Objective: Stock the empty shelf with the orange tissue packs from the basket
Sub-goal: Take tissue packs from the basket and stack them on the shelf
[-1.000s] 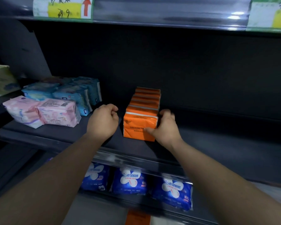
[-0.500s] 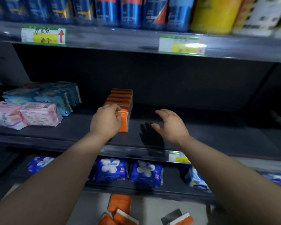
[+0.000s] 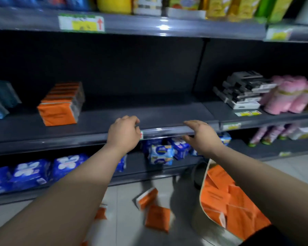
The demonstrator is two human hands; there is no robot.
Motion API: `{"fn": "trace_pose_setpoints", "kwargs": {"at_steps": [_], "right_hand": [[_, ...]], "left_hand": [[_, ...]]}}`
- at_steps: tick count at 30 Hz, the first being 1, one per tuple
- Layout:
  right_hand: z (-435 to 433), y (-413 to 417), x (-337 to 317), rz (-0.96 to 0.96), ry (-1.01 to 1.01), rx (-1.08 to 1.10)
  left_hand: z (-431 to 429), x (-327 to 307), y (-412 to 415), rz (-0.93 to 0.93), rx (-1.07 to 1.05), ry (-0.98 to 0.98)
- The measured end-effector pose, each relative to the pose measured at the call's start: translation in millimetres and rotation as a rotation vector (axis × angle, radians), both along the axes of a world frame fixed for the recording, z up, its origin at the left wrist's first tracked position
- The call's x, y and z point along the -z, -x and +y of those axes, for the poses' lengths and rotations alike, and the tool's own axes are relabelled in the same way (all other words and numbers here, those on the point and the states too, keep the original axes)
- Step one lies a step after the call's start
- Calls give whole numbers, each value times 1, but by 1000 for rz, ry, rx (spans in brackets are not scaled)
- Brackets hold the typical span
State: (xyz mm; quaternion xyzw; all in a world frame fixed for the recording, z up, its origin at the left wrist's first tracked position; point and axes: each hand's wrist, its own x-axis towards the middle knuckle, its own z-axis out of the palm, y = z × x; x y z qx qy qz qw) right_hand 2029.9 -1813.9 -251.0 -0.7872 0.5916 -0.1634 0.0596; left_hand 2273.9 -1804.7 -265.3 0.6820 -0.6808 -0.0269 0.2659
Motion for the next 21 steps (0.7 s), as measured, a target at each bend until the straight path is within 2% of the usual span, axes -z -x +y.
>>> {"fn": "trace_pose_setpoints", "kwargs": {"at_steps": [13, 21], "right_hand": [[44, 191, 75, -58, -131, 258], [40, 257, 114, -103, -201, 429]], "left_hand": [[-7, 74, 204, -67, 283, -174], [-35, 131, 294, -73, 396, -351]]}}
